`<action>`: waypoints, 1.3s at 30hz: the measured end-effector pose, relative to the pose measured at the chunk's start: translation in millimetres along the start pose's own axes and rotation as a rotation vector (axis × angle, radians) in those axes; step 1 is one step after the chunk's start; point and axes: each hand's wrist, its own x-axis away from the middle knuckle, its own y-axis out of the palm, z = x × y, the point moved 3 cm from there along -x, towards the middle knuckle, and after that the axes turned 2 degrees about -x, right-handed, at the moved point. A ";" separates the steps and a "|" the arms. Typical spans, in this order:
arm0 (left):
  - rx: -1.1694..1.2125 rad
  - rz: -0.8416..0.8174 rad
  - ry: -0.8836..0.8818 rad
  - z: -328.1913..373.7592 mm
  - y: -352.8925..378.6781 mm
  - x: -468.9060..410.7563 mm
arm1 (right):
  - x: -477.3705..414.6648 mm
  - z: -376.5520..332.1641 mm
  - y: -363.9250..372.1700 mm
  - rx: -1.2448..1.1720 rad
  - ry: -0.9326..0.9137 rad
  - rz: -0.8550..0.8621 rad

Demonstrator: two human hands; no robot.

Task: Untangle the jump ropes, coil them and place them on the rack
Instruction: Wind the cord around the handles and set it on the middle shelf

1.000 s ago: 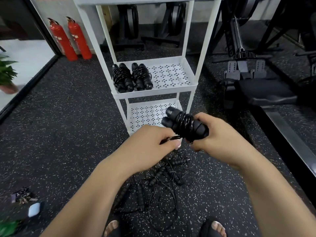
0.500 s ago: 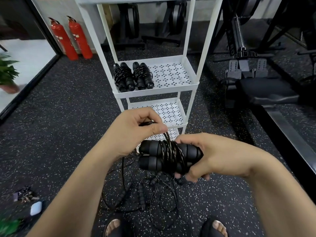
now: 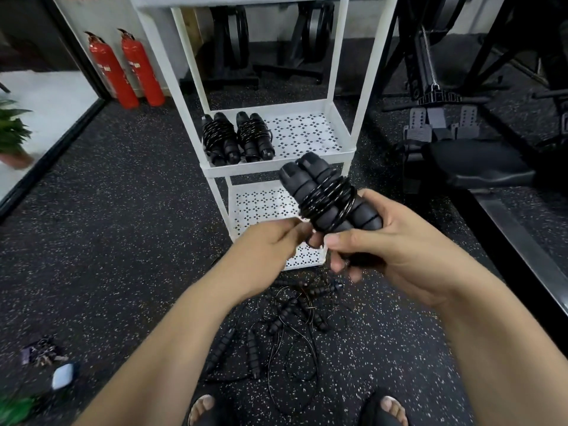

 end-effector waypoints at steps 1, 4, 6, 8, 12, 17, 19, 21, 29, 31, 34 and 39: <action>-0.076 -0.021 0.036 1.3 3.1 0.4 | -2.1 3.2 -3.0 0.054 0.004 0.055; -0.177 -0.072 0.072 -1.0 6.8 1.5 | -6.2 14.0 -14.5 0.270 0.005 0.191; -0.228 -0.095 0.079 3.5 5.7 5.4 | -8.4 18.0 -23.0 0.405 0.001 0.253; -0.253 -0.105 0.081 9.0 2.3 9.4 | -10.0 20.7 -28.5 0.497 0.031 0.279; -0.220 -0.153 0.106 20.2 -3.0 19.0 | -13.6 25.8 -28.5 0.719 0.076 0.312; -0.029 -0.033 0.147 25.6 -22.8 20.2 | -14.5 29.9 -12.4 0.887 0.160 0.078; 0.015 0.016 0.145 23.5 -29.9 18.5 | -12.3 31.4 -4.1 0.852 0.182 -0.051; 0.042 0.064 0.141 20.1 -35.9 17.5 | -9.2 29.8 3.3 0.806 0.203 -0.158; 0.222 0.108 0.170 2.9 -54.2 12.0 | 9.5 13.5 17.6 0.375 0.233 -0.468; 0.262 0.074 0.137 2.1 -54.1 12.0 | 13.6 8.9 17.5 0.280 0.220 -0.510; 0.395 0.046 -0.056 2.0 -47.2 7.0 | 14.9 2.2 15.4 0.169 0.149 -0.489; 0.083 0.095 -0.117 -3.5 -27.8 6.8 | 6.8 -1.5 6.9 0.060 0.016 -0.266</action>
